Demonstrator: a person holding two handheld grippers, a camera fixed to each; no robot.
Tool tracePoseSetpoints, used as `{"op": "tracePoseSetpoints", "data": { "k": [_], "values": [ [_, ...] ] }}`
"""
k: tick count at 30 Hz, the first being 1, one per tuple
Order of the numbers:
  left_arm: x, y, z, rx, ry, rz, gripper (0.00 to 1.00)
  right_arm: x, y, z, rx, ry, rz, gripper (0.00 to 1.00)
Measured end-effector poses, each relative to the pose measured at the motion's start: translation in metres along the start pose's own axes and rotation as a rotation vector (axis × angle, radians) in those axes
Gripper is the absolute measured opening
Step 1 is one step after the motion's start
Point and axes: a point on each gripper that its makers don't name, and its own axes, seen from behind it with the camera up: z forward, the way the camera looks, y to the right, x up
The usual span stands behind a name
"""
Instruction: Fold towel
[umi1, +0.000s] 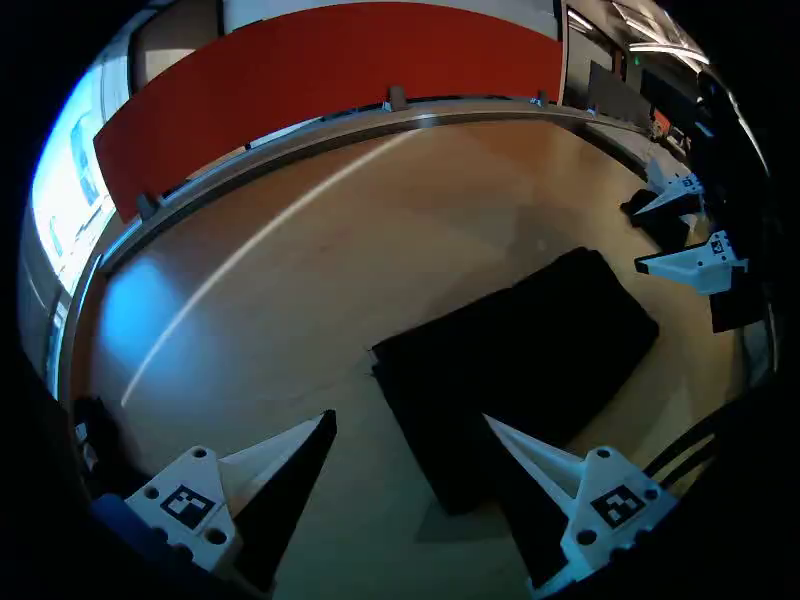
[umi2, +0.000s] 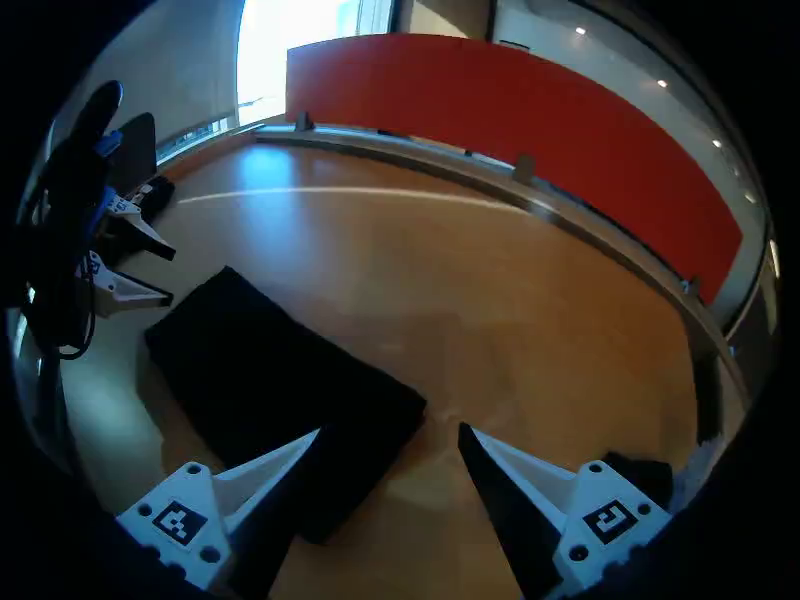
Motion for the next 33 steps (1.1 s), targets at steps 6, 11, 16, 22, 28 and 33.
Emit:
{"op": "tracePoseSetpoints", "data": {
  "k": [6, 11, 16, 22, 28, 33],
  "values": [
    [0.000, -0.001, -0.005, 0.011, 0.005, -0.001, 0.98, -0.002, -0.001, -0.006, 0.001, 0.004, 0.006, 0.97],
    [-0.003, 0.000, -0.011, 0.015, 0.009, -0.014, 0.98, -0.003, -0.003, -0.013, 0.002, 0.009, 0.011, 0.96],
    [-0.007, 0.002, -0.019, 0.022, 0.015, -0.028, 0.98, -0.007, -0.006, -0.021, 0.000, 0.011, 0.017, 0.97],
    [-0.017, 0.005, -0.029, 0.025, 0.014, -0.055, 0.98, -0.014, -0.012, -0.032, -0.001, 0.012, 0.028, 0.97],
    [-0.030, 0.006, -0.039, 0.034, 0.010, -0.081, 0.98, -0.023, -0.017, -0.044, -0.003, 0.010, 0.038, 0.96],
    [-0.038, 0.007, -0.046, 0.040, 0.010, -0.104, 0.98, -0.029, -0.020, -0.051, -0.005, 0.010, 0.047, 0.97]
  ]
}}
